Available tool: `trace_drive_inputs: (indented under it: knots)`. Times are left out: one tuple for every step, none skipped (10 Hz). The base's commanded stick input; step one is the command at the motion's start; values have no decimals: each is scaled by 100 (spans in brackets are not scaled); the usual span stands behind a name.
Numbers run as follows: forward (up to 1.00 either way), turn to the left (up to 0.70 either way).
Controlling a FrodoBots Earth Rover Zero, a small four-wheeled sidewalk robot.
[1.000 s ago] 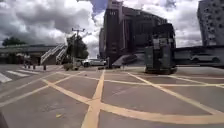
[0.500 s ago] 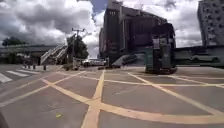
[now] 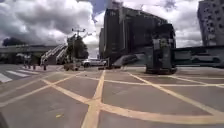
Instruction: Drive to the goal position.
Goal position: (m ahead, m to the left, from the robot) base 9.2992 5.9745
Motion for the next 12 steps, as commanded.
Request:
trace_drive_inputs:
  knots:
    - [45,0]
    - [45,0]
    - [45,4]
    - [45,27]
    - [45,27]
    - [45,27]
    - [45,27]
    - [45,27]
    - [45,16]
    - [45,0]
    - [45,0]
    - [45,0]
